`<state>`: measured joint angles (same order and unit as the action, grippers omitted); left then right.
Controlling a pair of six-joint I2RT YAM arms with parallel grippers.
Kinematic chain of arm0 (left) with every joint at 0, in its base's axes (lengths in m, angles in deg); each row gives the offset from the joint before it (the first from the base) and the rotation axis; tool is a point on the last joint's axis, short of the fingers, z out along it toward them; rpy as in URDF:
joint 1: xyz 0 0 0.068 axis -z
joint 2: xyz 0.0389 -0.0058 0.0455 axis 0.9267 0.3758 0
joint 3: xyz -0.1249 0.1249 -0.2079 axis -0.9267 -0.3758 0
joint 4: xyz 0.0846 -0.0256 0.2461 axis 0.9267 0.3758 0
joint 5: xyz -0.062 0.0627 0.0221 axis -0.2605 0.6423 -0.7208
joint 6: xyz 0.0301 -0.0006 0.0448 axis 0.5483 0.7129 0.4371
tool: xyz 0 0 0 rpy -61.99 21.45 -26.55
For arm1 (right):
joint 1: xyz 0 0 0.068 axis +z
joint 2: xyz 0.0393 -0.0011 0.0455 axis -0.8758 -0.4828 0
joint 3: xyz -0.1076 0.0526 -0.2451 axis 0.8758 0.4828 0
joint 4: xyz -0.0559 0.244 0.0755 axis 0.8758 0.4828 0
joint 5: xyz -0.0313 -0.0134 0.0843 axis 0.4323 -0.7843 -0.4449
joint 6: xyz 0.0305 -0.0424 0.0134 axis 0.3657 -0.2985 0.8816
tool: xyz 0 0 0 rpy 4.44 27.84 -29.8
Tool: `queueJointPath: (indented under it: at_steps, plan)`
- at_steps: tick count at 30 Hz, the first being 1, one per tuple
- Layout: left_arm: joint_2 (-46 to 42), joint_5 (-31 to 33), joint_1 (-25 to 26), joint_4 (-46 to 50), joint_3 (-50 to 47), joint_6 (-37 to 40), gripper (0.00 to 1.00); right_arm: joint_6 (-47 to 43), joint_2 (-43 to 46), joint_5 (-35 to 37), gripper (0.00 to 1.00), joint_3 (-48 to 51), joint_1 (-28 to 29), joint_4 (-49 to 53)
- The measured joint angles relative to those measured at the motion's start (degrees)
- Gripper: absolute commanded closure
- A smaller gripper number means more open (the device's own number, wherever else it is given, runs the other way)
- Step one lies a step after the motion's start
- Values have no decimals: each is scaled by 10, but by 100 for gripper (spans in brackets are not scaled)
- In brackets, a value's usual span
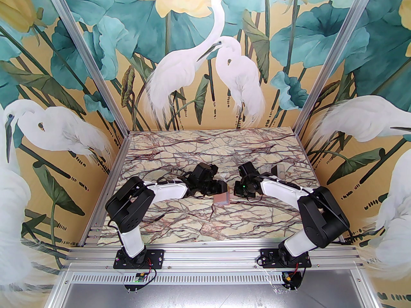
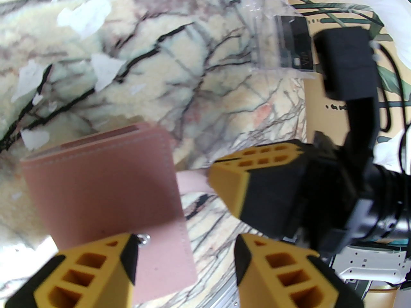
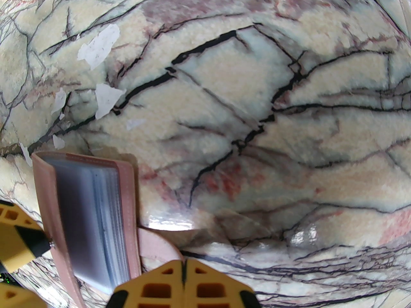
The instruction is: Put the credit cards into the card holder
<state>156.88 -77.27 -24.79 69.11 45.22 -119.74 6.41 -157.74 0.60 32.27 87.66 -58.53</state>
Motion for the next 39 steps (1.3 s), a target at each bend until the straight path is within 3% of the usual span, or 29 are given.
queueJointPath:
  at_steps: [14, 24, 39]
  plan:
    - [17, 1, 8, -14, 0, -13, 53, 0, 14, -13, 100, 9, -4, 0]
    - [24, 2, 10, -17, 0, -10, 52, 0, 21, -15, 100, 11, -4, 0]
    - [-82, 22, 5, 73, 21, 32, 54, 0, 21, -15, 100, 11, -4, 0]
